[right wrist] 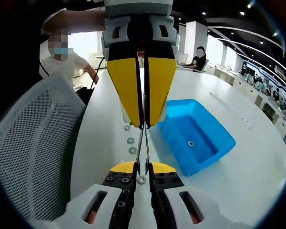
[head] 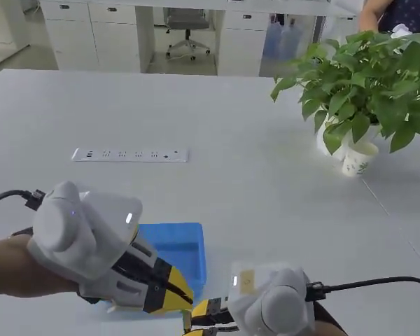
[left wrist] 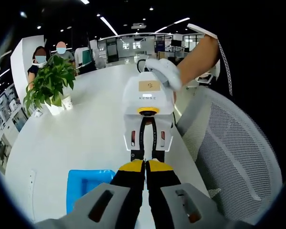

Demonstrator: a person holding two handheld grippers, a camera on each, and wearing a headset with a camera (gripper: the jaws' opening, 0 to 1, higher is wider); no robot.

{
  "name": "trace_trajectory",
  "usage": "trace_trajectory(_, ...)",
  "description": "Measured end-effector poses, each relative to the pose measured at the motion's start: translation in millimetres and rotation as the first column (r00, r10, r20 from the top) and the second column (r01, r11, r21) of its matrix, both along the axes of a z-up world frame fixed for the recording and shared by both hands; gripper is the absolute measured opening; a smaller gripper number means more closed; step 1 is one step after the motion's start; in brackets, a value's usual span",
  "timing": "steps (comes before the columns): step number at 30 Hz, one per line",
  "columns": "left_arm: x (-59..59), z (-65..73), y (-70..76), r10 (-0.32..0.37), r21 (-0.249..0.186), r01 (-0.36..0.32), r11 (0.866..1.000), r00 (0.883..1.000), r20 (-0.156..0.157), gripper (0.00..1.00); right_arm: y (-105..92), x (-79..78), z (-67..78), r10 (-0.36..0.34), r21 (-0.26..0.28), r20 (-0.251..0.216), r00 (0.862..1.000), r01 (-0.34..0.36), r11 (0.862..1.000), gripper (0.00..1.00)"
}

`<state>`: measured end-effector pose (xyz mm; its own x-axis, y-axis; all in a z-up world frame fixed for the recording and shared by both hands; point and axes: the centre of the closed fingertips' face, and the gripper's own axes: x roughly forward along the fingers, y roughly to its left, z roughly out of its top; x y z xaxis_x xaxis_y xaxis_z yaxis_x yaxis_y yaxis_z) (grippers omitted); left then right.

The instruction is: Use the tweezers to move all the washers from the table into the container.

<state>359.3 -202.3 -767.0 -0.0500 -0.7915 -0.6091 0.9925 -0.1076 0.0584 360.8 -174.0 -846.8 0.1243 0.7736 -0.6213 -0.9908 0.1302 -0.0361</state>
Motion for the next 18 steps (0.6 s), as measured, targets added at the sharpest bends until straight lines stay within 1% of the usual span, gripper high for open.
trace_trajectory(4, -2.0, -4.7, -0.2, 0.001, -0.001, -0.001, 1.000, 1.000, -0.011, 0.04, -0.6, -3.0, -4.5, 0.003, -0.007, -0.010, 1.000, -0.003, 1.000, 0.12)
trace_trajectory(13, -5.6, -11.1, -1.0, -0.002, -0.001, 0.002, 1.000, 1.000, -0.025, 0.04, -2.0, -6.8, -11.9, 0.002, -0.014, -0.027, 1.000, -0.002, 1.000, 0.12)
trace_trajectory(18, -6.4, -13.5, -2.7, -0.007, 0.001, 0.007, 1.000, 1.000, -0.027, 0.04, -2.2, -7.3, -14.4, 0.001, -0.019, -0.032, 0.999, -0.002, 1.000, 0.12)
